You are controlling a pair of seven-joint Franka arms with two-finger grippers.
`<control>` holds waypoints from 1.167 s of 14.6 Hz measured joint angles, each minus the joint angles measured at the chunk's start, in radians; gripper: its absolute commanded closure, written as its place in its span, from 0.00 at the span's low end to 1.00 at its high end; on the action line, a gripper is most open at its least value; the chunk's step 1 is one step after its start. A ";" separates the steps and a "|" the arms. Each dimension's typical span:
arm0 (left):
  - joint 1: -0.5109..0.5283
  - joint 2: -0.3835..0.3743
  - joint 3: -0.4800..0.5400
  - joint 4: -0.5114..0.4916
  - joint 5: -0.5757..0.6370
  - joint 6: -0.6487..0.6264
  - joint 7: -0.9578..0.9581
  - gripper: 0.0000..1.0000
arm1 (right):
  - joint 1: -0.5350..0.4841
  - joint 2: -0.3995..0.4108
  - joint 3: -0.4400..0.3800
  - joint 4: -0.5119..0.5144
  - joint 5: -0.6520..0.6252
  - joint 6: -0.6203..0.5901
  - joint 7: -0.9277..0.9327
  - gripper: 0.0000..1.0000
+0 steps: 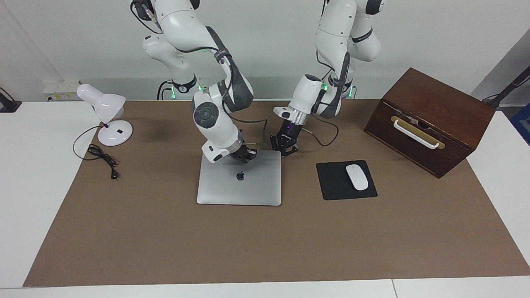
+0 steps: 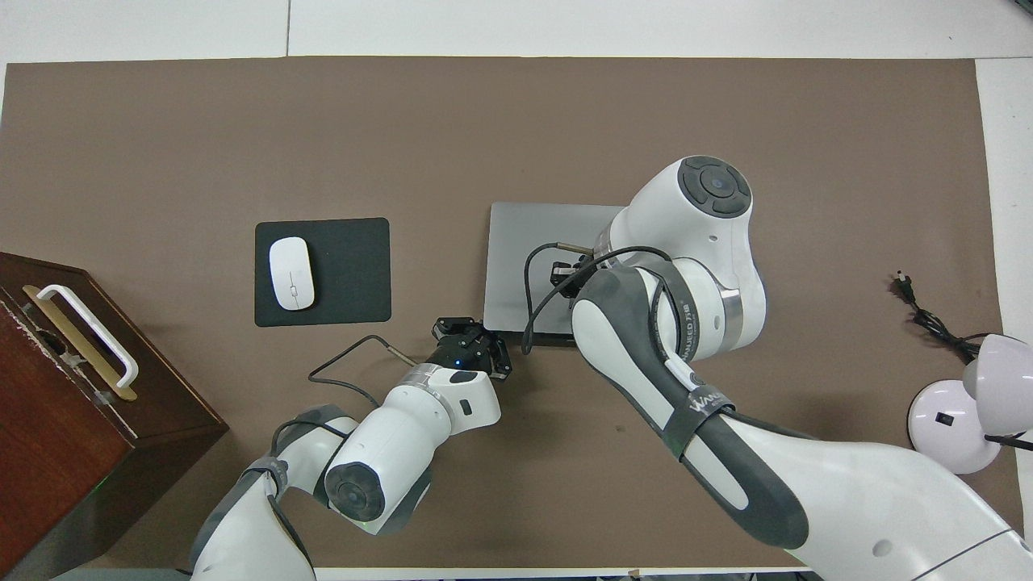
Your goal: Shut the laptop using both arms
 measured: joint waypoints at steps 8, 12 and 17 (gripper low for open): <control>0.000 0.000 0.000 0.000 0.000 0.000 0.000 1.00 | 0.000 -0.007 0.000 -0.011 0.000 0.005 0.000 1.00; 0.000 0.000 0.000 0.000 0.000 0.000 0.000 1.00 | 0.007 -0.008 0.000 -0.021 0.000 0.015 0.000 1.00; 0.000 0.000 0.000 0.000 0.000 0.000 0.000 1.00 | 0.014 -0.009 0.000 -0.022 0.000 0.018 0.000 1.00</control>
